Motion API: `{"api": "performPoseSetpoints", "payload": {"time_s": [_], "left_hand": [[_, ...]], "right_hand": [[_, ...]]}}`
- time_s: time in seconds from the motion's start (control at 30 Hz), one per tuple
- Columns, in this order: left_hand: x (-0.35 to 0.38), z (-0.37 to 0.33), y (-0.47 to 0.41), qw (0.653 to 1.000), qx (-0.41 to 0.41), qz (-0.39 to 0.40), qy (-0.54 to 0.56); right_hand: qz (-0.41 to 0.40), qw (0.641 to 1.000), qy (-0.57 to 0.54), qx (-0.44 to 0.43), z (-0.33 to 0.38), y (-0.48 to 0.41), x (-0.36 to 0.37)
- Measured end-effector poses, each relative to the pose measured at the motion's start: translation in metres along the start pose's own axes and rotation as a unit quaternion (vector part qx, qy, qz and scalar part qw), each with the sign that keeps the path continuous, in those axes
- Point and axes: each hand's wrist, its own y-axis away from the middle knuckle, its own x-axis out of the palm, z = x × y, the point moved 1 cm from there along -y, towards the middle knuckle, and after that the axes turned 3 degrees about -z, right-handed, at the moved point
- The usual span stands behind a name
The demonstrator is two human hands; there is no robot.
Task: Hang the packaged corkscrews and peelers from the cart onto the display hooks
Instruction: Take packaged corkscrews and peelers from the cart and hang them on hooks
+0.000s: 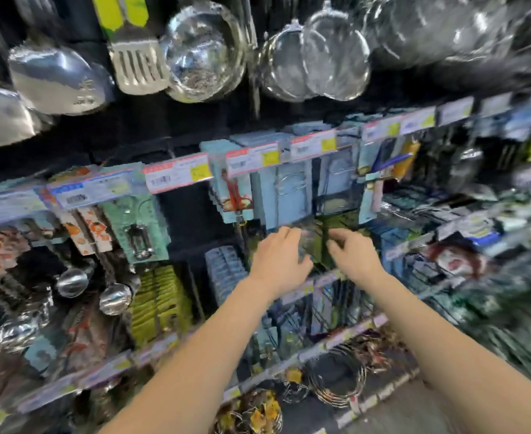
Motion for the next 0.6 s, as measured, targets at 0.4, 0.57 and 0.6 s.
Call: {"api": "performPoseSetpoints", "payload": {"time_s": [0.4, 0.57, 0.6], "left_hand": [[0.138, -0.271, -0.103, 0.988, 0.124, 0.087, -0.001], [0.192, -0.355, -0.125, 0.978, 0.163, 0.126, 0.012], [0.200, -0.370, -0.129, 0.976, 0.172, 0.134, 0.013]], "right_hand": [[-0.060, 0.980, 0.078, 0.172, -0.250, 0.018, -0.217], [-0.080, 0.966, 0.115, 0.217, -0.321, 0.044, -0.283], [-0.082, 0.962, 0.123, 0.229, -0.333, 0.047, -0.293]]}}
